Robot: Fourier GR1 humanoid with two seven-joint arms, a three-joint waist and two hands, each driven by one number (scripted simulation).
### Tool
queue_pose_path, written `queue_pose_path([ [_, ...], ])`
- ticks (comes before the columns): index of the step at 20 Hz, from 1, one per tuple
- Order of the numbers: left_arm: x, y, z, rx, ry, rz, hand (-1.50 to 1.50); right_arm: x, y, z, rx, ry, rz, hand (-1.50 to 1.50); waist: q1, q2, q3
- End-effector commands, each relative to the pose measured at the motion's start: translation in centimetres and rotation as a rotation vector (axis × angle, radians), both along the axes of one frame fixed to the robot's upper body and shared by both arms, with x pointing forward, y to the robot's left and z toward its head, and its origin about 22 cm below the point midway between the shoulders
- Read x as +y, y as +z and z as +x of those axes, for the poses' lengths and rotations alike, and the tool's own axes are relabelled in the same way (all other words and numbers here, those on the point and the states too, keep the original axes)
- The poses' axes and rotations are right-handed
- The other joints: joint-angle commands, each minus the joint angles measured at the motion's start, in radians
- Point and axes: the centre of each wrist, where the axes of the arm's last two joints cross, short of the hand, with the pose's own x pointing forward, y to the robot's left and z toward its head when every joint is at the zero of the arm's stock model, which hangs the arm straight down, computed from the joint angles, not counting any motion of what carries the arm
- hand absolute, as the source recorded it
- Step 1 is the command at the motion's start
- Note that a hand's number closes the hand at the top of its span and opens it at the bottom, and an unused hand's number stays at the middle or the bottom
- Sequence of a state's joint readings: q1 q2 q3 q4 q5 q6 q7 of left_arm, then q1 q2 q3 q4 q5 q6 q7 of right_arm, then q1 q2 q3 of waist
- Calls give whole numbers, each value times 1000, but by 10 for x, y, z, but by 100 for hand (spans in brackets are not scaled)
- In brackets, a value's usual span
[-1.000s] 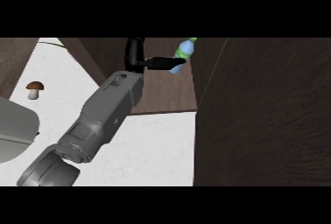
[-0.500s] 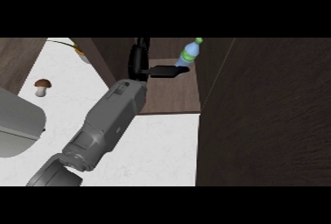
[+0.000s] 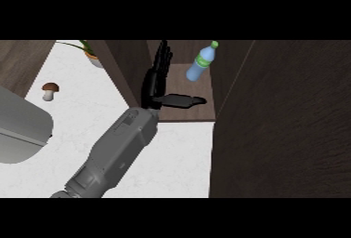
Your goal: Pick up the bottled water, place it into the cabinet and close the cabinet
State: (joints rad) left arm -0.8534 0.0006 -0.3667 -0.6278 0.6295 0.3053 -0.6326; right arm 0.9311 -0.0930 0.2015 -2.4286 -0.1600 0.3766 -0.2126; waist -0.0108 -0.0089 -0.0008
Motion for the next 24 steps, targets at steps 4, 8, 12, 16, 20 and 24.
queue_pose_path([
  [4,-16,-3,-46,-40,-151,-129,-150,-6,33,-8,-40,-15,-54,-150,9,1,0],
  [8,-10,-1,-74,-36,-187,-151,-150,3,45,-16,-47,-27,-60,-150,19,-4,0],
  [12,13,-3,-93,-49,-202,-149,-150,5,34,-19,-40,64,-95,-150,5,-4,0],
  [16,38,-4,-112,9,-237,-152,150,-1,36,-8,-57,174,-172,150,20,2,0],
  [20,53,-15,-147,22,-196,-158,150,-5,45,-11,4,311,-251,150,29,1,0],
  [24,94,-11,-146,11,-118,-156,-150,9,51,-16,-34,455,-247,150,8,-2,-1],
])
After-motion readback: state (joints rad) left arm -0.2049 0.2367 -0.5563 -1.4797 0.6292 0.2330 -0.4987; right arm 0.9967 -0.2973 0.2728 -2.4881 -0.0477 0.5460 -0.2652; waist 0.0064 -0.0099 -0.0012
